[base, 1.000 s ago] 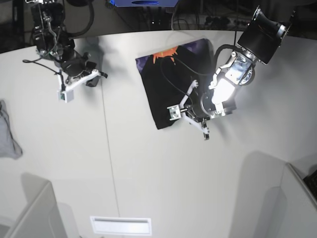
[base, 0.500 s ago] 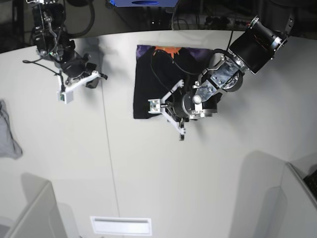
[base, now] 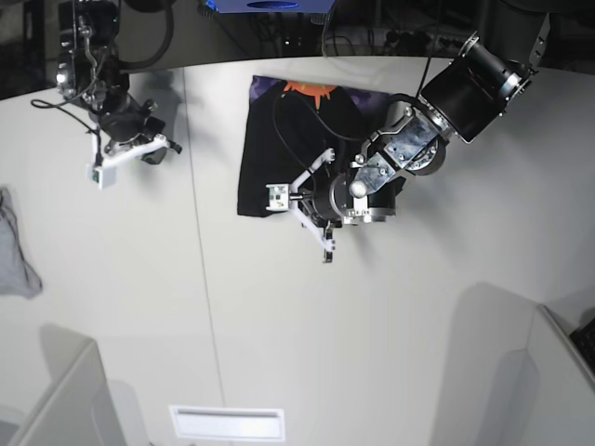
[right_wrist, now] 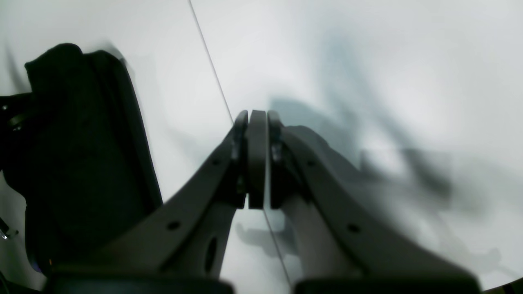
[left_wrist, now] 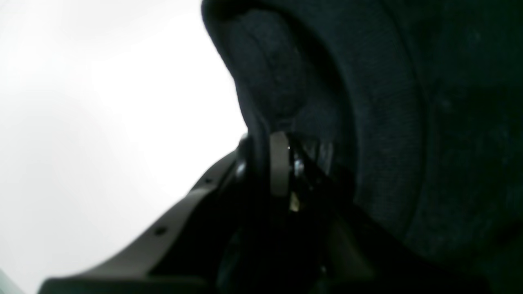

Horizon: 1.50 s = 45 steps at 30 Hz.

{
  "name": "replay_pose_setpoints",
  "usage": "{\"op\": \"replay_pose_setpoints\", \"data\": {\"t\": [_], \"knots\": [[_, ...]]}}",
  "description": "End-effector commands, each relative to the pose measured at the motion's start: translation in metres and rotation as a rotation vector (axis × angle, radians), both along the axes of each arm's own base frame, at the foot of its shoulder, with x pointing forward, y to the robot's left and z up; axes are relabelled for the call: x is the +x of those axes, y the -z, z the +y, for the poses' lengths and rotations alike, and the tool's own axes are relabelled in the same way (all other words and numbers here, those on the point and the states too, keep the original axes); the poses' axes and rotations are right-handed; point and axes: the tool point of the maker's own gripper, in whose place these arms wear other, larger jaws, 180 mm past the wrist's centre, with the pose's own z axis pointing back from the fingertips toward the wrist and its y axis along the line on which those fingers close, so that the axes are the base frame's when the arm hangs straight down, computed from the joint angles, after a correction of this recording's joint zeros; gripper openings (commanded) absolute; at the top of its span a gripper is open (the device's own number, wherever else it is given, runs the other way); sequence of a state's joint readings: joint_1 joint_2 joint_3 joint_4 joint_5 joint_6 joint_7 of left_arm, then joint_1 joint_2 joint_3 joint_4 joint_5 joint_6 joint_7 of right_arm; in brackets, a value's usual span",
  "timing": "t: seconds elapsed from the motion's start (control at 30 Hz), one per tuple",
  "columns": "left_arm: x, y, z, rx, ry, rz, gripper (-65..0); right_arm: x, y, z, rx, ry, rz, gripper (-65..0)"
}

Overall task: Fold the T-shirt properly
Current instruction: 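Grasp the folded shirt with the left gripper and drag it to the table center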

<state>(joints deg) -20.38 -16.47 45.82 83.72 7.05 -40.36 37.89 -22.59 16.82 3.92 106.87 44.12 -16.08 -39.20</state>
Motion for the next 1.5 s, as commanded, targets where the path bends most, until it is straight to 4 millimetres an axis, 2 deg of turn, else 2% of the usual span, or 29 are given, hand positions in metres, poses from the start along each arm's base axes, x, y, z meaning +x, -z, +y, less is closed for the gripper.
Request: {"op": "replay_pose_setpoints", "data": {"t": [0.0, 0.13, 0.43, 0.8, 0.83, 0.93, 1.0, 1.07, 1.17, 1.3, 1.4, 1.47], "knots": [[0.009, -0.003, 0.009, 0.043, -0.025, -0.025, -65.0, 0.008, -0.01, -0.003, -0.01, -0.003, -0.04, -65.0], [0.006, 0.0, 0.017, 0.084, -0.04, -0.018, -65.0, 0.011, -0.011, -0.003, -0.01, -0.003, -0.048, -65.0], [-0.002, -0.001, 0.01, 0.065, -0.028, -0.016, -65.0, 0.012, -0.012, -0.001, -0.009, -0.009, -0.052, -65.0], [0.011, -0.012, 0.01, 0.065, -0.029, -0.051, -65.0, 0.006, -0.009, -0.001, -0.008, -0.012, -0.036, -65.0], [0.012, -0.013, 0.009, 0.064, -0.028, -0.054, -62.4, 0.006, -0.009, 0.0, -0.008, -0.013, -0.036, -65.0], [0.021, -0.02, 0.008, 0.062, -0.028, -0.077, -43.1, 0.004, -0.008, 0.0, -0.007, -0.014, -0.032, -65.0], [0.025, -0.023, 0.008, 0.06, -0.03, -0.084, -34.1, 0.004, -0.008, 0.0, -0.007, -0.014, -0.03, -65.0], [0.036, -0.035, 0.007, 0.051, -0.035, -0.116, -27.3, 0.004, -0.008, 0.0, -0.007, -0.014, -0.03, -65.0], [0.05, -0.054, 0.007, 0.02, -0.057, -0.159, -22.4, 0.003, -0.007, 0.001, -0.004, -0.014, -0.029, -65.0], [0.07, -0.098, -0.003, -0.085, -0.102, -0.245, -22.2, 0.003, -0.008, 0.001, -0.004, -0.013, -0.03, -65.0], [0.082, -0.133, -0.001, -0.182, -0.166, -0.305, -22.4, 0.006, -0.013, 0.002, -0.006, -0.018, -0.048, -65.0], [0.081, -0.146, 0.005, -0.236, -0.209, -0.329, -22.5, 0.007, -0.021, 0.002, -0.031, -0.031, -0.072, -65.0]]}}
